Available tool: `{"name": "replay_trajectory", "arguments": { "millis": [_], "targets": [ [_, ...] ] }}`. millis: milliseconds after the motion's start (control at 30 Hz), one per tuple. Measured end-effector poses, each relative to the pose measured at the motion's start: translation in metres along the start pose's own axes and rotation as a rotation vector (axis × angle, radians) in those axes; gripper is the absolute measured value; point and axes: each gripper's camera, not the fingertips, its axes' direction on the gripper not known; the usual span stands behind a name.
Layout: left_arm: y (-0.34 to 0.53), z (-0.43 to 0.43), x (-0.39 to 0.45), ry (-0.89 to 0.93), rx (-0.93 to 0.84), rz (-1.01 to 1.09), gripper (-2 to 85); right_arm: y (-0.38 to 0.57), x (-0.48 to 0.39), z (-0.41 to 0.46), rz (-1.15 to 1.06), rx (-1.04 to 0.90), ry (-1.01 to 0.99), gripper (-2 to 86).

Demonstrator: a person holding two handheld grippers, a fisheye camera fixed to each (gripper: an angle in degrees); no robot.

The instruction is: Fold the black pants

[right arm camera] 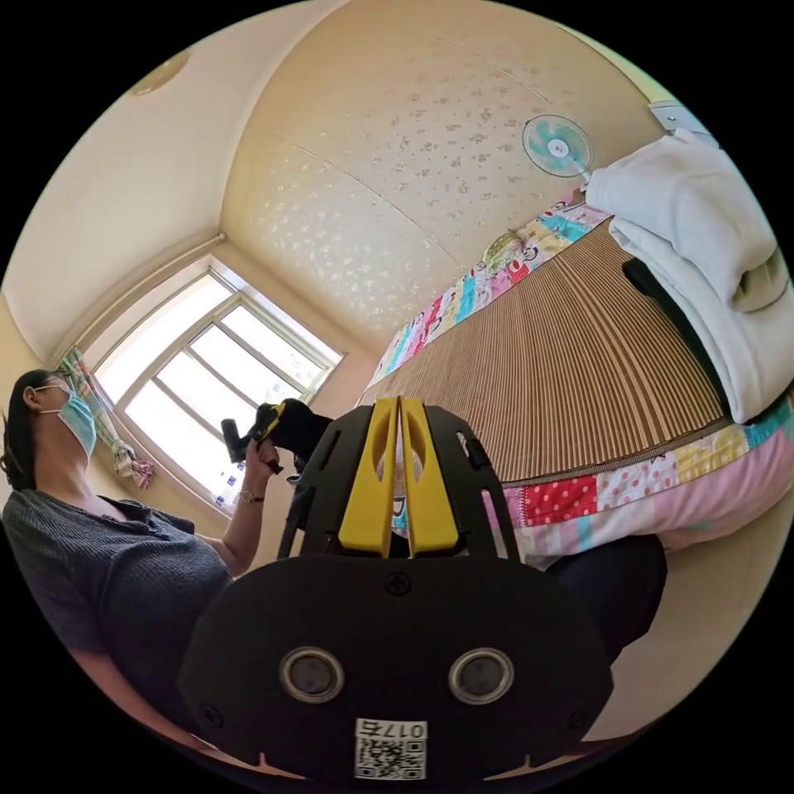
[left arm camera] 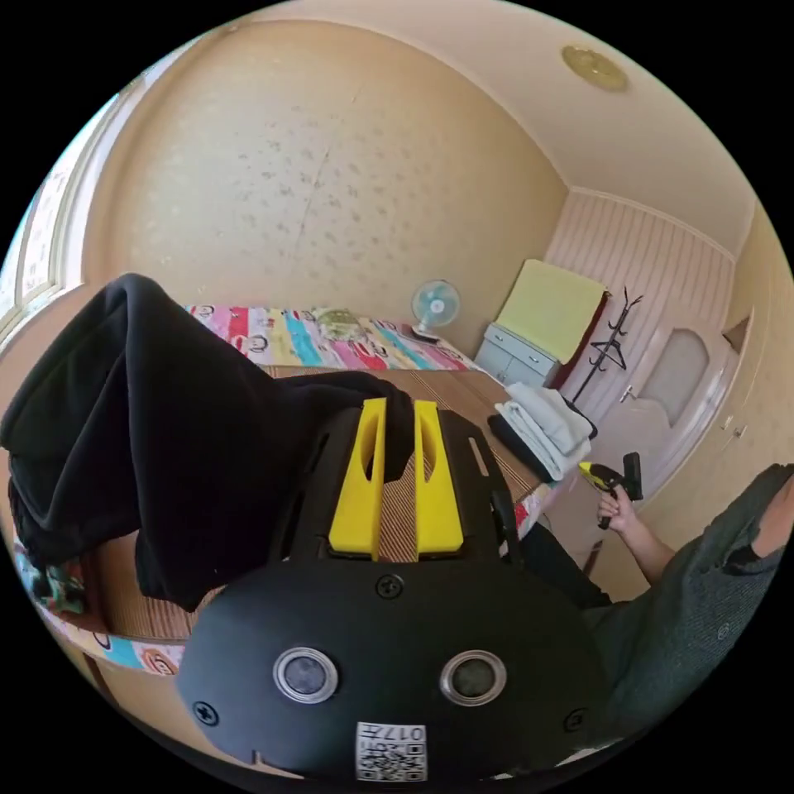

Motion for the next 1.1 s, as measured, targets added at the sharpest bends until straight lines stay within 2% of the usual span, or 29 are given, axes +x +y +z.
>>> {"name": "replay_trajectory", "arguments": {
  "millis": [67,133,200,233,267,333,433,533,600,667,767,800,867,933,1000,1100],
  "targets": [
    [0.056,0.069,0.016,0.074,-0.151,-0.115,5.7,0.008,0.017,0.000,0.027,-0.028,0.052,0.3],
    [0.143,0.134,0.023,0.139,-0.325,-0.352,1.8,0.014,0.032,0.003,0.069,-0.077,0.079,0.4],
    [0.191,0.134,0.033,0.315,-0.265,-0.411,0.6,0.018,0.043,0.006,0.088,-0.120,0.085,0.4],
    [0.208,0.121,0.040,0.332,-0.210,-0.425,0.3,0.021,0.048,0.009,0.094,-0.153,0.100,0.4],
    [0.212,0.112,0.042,0.293,-0.198,-0.422,0.2,0.022,0.053,0.016,0.092,-0.189,0.122,0.4],
    [0.200,0.066,0.039,-0.012,-0.175,-0.354,0.4,0.022,0.057,0.031,0.070,-0.241,0.141,0.4],
    [0.157,0.008,0.004,-0.323,-0.042,-0.292,2.6,0.018,0.062,0.071,0.035,-0.300,0.108,0.4],
    [0.105,-0.008,-0.063,-0.447,0.014,-0.393,12.1,0.009,0.056,0.123,-0.003,-0.347,0.018,0.4],
    [0.078,0.009,-0.104,-0.453,-0.018,-0.442,14.9,0.006,0.044,0.157,-0.046,-0.367,-0.026,0.4],
    [0.061,0.043,-0.143,-0.445,-0.107,-0.497,15.2,0.005,0.024,0.203,-0.081,-0.405,-0.050,0.4],
    [0.067,0.104,-0.191,-0.407,-0.243,-0.569,9.3,0.008,-0.001,0.253,-0.119,-0.470,-0.095,0.4],
    [0.079,0.112,-0.198,-0.337,-0.227,-0.617,5.4,0.010,-0.006,0.261,-0.125,-0.481,-0.101,0.4],
    [0.098,0.092,-0.182,-0.269,-0.093,-0.601,4.2,0.013,-0.020,0.289,-0.165,-0.546,-0.103,0.5],
    [0.137,0.037,-0.150,-0.203,0.106,-0.548,4.0,0.014,-0.025,0.307,-0.204,-0.594,-0.060,0.8],
    [0.187,-0.006,-0.138,-0.162,0.244,-0.612,4.2,0.014,-0.025,0.327,-0.234,-0.634,0.002,1.2],
    [0.267,-0.045,-0.150,-0.140,0.235,-0.840,5.4,0.008,-0.020,0.377,-0.244,-0.705,0.053,2.6]
  ]
}}
